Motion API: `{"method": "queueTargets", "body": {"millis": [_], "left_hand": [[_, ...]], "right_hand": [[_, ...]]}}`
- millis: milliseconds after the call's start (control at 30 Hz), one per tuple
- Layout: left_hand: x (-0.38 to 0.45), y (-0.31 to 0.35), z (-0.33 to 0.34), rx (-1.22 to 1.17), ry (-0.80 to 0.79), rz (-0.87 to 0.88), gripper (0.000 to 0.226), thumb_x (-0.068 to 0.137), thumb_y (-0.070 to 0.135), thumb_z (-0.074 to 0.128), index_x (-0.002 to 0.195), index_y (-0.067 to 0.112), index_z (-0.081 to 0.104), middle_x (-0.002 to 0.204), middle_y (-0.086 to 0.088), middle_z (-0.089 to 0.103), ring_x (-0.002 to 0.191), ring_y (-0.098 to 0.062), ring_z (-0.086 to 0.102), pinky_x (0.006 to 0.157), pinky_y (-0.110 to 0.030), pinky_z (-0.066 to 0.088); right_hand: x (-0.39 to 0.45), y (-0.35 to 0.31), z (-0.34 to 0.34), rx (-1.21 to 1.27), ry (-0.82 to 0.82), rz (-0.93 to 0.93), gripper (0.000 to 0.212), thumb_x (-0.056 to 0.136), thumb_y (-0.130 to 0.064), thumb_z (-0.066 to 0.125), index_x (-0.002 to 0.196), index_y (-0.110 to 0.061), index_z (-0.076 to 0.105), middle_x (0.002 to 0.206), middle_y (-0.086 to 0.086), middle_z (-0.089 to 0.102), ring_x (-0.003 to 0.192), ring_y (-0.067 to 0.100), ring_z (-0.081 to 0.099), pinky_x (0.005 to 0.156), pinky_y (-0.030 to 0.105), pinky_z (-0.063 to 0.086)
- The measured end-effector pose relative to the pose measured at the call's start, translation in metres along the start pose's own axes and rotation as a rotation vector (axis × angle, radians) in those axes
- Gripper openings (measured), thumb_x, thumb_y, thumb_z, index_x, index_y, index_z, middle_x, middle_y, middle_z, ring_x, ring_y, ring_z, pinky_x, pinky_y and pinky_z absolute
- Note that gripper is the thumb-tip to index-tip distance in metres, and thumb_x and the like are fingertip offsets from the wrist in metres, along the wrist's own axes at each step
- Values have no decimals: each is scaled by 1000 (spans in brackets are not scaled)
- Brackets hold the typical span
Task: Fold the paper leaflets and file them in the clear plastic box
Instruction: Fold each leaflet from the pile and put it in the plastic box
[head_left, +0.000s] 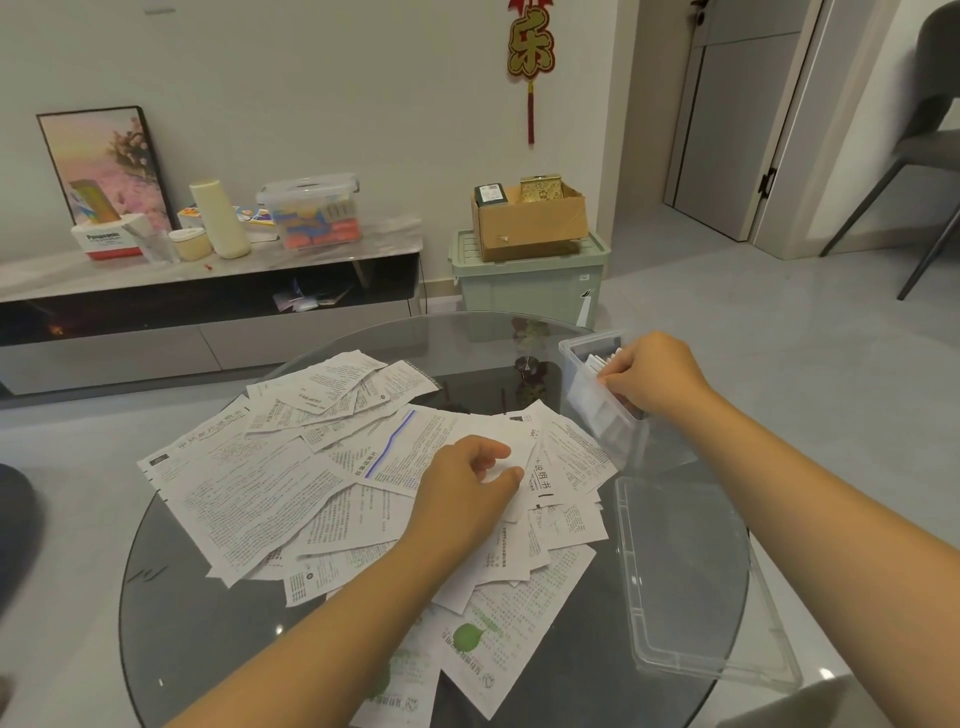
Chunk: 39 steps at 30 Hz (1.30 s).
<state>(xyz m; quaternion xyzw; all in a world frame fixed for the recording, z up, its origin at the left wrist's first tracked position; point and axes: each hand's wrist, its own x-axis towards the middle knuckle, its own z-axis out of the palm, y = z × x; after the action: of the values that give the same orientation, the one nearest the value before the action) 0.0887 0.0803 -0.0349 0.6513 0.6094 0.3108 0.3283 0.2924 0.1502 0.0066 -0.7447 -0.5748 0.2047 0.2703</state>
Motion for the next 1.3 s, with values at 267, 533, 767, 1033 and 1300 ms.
{"method": "queueTargets", "body": {"millis": [267, 533, 767, 1033, 1300], "left_hand": [[-2, -1, -2, 418, -7, -11, 43, 87, 46, 58, 127, 34, 47, 138, 6, 38, 130, -16, 34, 108, -37, 20], [-12, -10, -8, 671, -236, -21, 70, 91, 51, 48, 147, 19, 21, 154, -6, 17, 142, -24, 14, 114, -41, 16], [-22, -7, -18, 554, -187, 30, 54, 90, 49, 52, 136, 22, 41, 139, 1, 41, 128, -17, 37, 106, -34, 30], [-32, -6, -22, 324, -115, -11, 51, 85, 48, 61, 129, 23, 52, 138, 8, 45, 126, -10, 42, 97, -24, 34], [-34, -7, -25, 298, -211, -70, 56, 82, 58, 58, 126, 24, 54, 146, 4, 36, 134, -14, 35, 106, -30, 30]], "right_hand": [[-3, 1, -3, -47, -6, -66, 20, 89, -8, 56, 92, -14, 75, 82, 1, 67, 55, 12, 54, 47, 17, 40], [-16, 3, -8, 78, 171, -199, 16, 90, -12, 58, 97, -13, 72, 80, -2, 61, 66, 6, 52, 52, 14, 36], [-45, 3, -9, 14, 150, -350, 14, 86, -22, 66, 98, -17, 73, 79, -7, 53, 68, 7, 50, 63, 20, 43], [-85, -6, 10, -132, -109, -511, 21, 83, -34, 67, 104, -30, 69, 91, -10, 58, 74, 4, 54, 63, 10, 39], [-101, -6, 32, -151, -470, -532, 24, 85, -41, 63, 106, -32, 70, 96, -11, 67, 84, 2, 59, 73, 14, 47]]}}
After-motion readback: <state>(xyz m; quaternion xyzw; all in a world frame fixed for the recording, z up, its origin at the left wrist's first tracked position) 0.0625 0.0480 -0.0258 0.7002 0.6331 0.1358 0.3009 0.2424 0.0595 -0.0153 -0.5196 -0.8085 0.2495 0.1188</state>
